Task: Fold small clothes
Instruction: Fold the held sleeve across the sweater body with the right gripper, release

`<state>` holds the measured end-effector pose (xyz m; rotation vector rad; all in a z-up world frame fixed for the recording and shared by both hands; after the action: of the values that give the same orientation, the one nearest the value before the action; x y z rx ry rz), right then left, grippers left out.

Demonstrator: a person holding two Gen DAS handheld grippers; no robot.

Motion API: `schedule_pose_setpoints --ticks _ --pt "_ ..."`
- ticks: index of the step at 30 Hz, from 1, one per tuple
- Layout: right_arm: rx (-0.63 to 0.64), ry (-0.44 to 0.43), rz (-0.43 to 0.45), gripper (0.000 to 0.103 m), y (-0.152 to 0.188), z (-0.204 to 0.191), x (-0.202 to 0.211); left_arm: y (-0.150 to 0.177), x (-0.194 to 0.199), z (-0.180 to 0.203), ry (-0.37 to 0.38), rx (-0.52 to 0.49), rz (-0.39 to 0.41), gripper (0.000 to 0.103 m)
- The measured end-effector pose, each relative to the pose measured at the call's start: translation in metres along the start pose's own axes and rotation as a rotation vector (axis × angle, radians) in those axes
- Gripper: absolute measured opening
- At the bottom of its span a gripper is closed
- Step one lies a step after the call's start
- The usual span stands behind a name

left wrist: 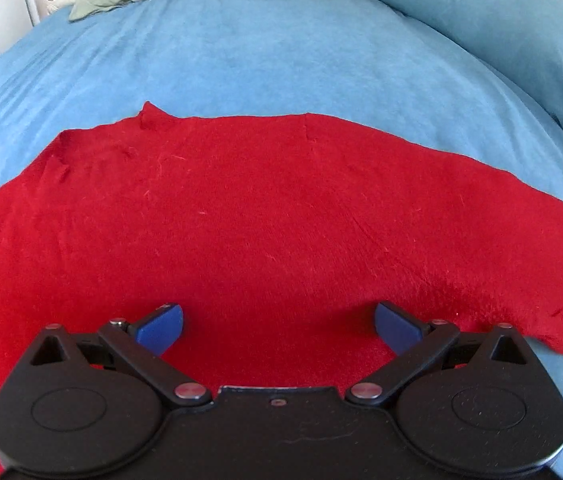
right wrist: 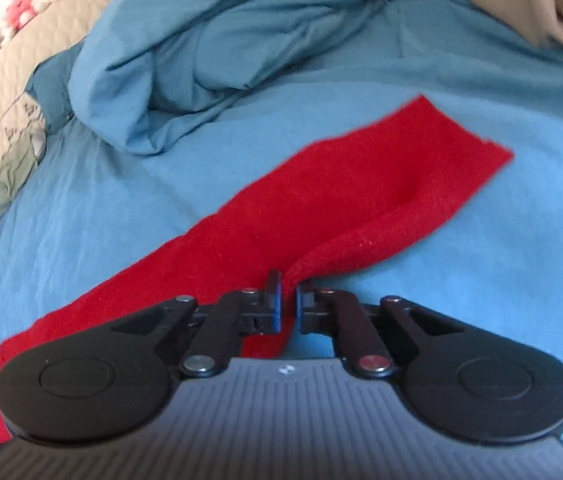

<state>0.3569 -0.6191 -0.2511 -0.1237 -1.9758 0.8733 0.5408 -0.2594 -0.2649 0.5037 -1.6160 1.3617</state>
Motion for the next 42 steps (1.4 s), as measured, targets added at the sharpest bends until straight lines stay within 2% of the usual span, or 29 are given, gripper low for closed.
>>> schedule_pose_setpoints --ticks 2,5,8,10,13,15,17,19,21,23,26,28,30,31,33,36,39,42 --pt "0.016 -0.031 0.020 0.021 -0.009 -0.016 0.009 -0.004 0.005 -0.008 0.003 0.016 0.000 0.103" --pt "0.063 -0.125 0.051 0.021 -0.024 -0.060 0.034 -0.009 0.020 -0.027 -0.010 0.046 0.013 0.103" --pt "0.175 -0.254 0.081 0.021 -0.031 -0.131 0.063 -0.018 0.038 -0.062 -0.022 0.091 0.043 0.103" --pt "0.268 -0.354 0.087 0.021 -0.023 -0.188 0.081 -0.022 0.053 -0.090 -0.042 0.130 0.068 0.103" --pt "0.446 -0.493 0.072 0.021 0.017 -0.276 0.101 -0.023 0.075 -0.133 -0.082 0.182 0.105 0.103" --pt "0.570 -0.581 0.024 0.021 0.064 -0.328 0.106 -0.021 0.085 -0.162 -0.117 0.216 0.121 0.103" --pt "0.673 -0.620 -0.031 0.021 0.116 -0.362 0.101 -0.014 0.090 -0.187 -0.141 0.248 0.122 0.103" --pt "0.751 -0.634 -0.107 0.021 0.171 -0.377 0.088 -0.004 0.091 -0.208 -0.155 0.280 0.114 0.103" --pt "0.811 -0.616 -0.161 0.021 0.216 -0.377 0.073 0.009 0.093 -0.216 -0.156 0.287 0.100 0.103" --pt "0.816 -0.601 -0.196 0.021 0.242 -0.368 0.061 0.017 0.090 -0.225 -0.165 0.278 0.084 0.103" --pt "0.787 -0.625 -0.182 0.026 0.250 -0.349 0.061 0.022 0.090 -0.224 -0.168 0.258 0.082 0.103" --pt "0.781 -0.640 -0.185 0.045 0.243 -0.344 0.064 0.020 0.091 -0.221 -0.158 0.243 0.087 0.103" --pt "0.768 -0.626 -0.146 0.087 0.230 -0.329 0.077 0.019 0.094 -0.212 -0.145 0.214 0.099 0.103" --pt "0.766 -0.616 -0.114 0.097 0.221 -0.322 0.084 0.014 0.095 -0.205 -0.139 0.189 0.111 0.103" --pt "0.760 -0.612 -0.096 0.098 0.206 -0.304 0.093 0.006 0.099 -0.186 -0.133 0.129 0.133 0.103" --pt "0.764 -0.550 -0.102 0.098 0.186 -0.267 0.097 -0.009 0.101 -0.144 -0.096 0.011 0.164 0.103" --pt "0.768 -0.473 -0.112 0.098 0.170 -0.231 0.098 -0.021 0.092 -0.094 -0.060 -0.141 0.194 0.103" --pt "0.745 -0.430 -0.136 0.098 0.161 -0.192 0.103 -0.025 0.071 -0.044 -0.053 -0.337 0.199 0.103"
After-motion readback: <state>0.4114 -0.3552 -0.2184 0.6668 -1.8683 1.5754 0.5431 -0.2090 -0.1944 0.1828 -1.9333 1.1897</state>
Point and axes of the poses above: each gripper's, at about its wrist camera, not at the fingertips, and x roughly against the way its jaws point, z to its right, y to its underside, the point moved 10 cm from there along -x, roughly the way its jaws point, and after that the axes turned 3 degrees about y, right-handed, at the moved point
